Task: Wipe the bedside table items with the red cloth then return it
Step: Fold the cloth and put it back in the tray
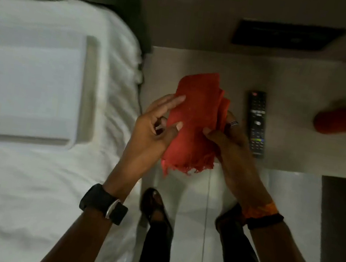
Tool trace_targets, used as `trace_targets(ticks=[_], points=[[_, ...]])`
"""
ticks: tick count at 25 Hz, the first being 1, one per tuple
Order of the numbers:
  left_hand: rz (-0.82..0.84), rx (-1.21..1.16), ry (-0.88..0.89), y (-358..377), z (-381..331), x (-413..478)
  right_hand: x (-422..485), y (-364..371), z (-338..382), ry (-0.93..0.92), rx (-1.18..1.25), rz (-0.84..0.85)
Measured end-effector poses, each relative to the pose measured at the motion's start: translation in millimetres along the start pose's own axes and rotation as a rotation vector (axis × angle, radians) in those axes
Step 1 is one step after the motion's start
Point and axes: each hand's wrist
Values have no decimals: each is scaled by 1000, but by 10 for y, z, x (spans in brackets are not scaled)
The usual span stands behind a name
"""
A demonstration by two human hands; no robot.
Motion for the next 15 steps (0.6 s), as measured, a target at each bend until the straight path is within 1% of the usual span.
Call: trace_targets(ticks=[3,6,8,9,10,12,13,14,15], points=[[-18,-117,-44,-1157,-119,-12,-144,1000,168,-125,-181,97],[-125,-121,-24,-2092,-171,15,-252,1912,313,-243,-297,168],[-163,-107,-14,-2479,-159,128,-267,2347,340,-400,-430,177],[-162,-96,-24,-2603,-133,209,-230,2503,336,-494,-537,183],[-149,-62,-36,-2677,-102,285,-177,2619,331,-579,-713,192],[-125,118,-52,-2744,9,413,-85,2764,284,-691,-1214,164],[-101,242,-61,-2750,101,453,-55,2790,246,-713,-1376,139],[-81,384,-63,-2754,174,481,-58,2813,199,-749,-1453,131],[-70,510,-34,-2763,236,514,-52,2823,171,-769,-1466,129]])
Point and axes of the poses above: each hand's wrist, its own x-axis towards the middle knuckle, its own y-axis out of the palm, z = x × y, and after that the axes turned 9 degrees about -z, right-handed
